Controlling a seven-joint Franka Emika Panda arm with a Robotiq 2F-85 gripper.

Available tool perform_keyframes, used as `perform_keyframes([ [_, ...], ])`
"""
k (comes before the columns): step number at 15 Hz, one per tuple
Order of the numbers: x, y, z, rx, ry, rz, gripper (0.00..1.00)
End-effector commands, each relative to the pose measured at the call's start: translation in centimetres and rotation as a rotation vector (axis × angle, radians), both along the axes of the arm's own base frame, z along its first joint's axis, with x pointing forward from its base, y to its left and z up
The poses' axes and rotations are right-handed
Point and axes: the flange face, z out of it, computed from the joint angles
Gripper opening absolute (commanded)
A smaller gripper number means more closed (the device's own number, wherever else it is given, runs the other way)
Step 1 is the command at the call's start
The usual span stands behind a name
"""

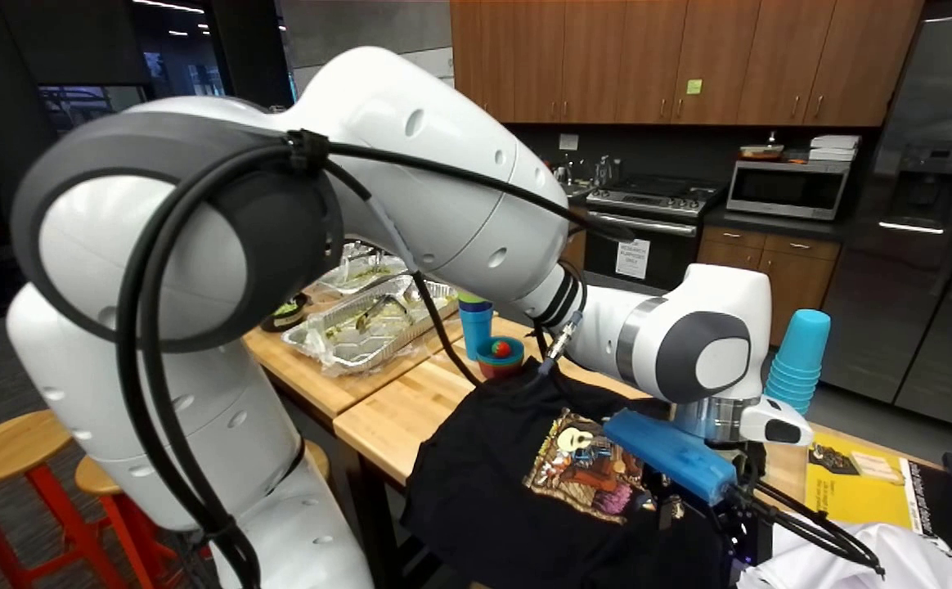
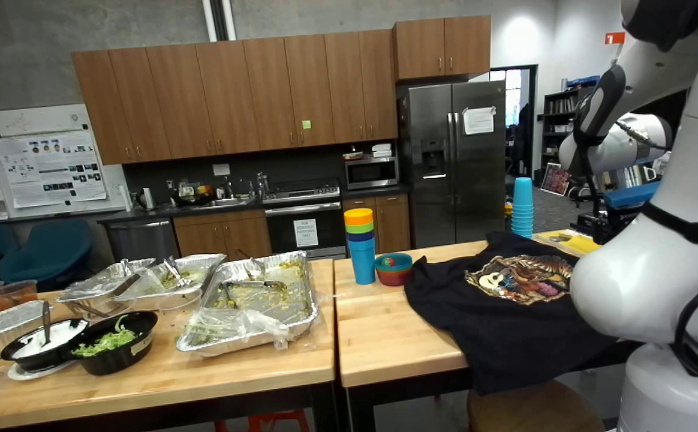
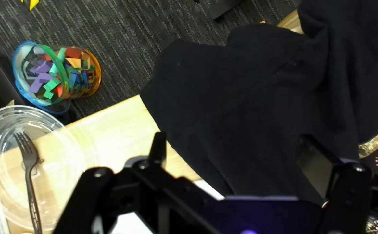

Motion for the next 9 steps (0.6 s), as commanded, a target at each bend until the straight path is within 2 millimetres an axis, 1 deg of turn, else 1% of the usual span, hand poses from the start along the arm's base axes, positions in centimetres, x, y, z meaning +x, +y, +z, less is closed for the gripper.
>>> perform_keyframes([
  [1, 0.8, -0.3, -0.8, -0.013, -0.001, 0.039, 1.00],
  [4, 1.6, -0.8, -1.7, -0.009, -0.040, 0.068, 1.00],
  [7, 2.4, -1.2, -3.0, 0.017, -0.038, 0.073, 1.00],
  [9, 2.5, -1.5, -3.8, 0.019, -0.031, 0.064, 1.00],
])
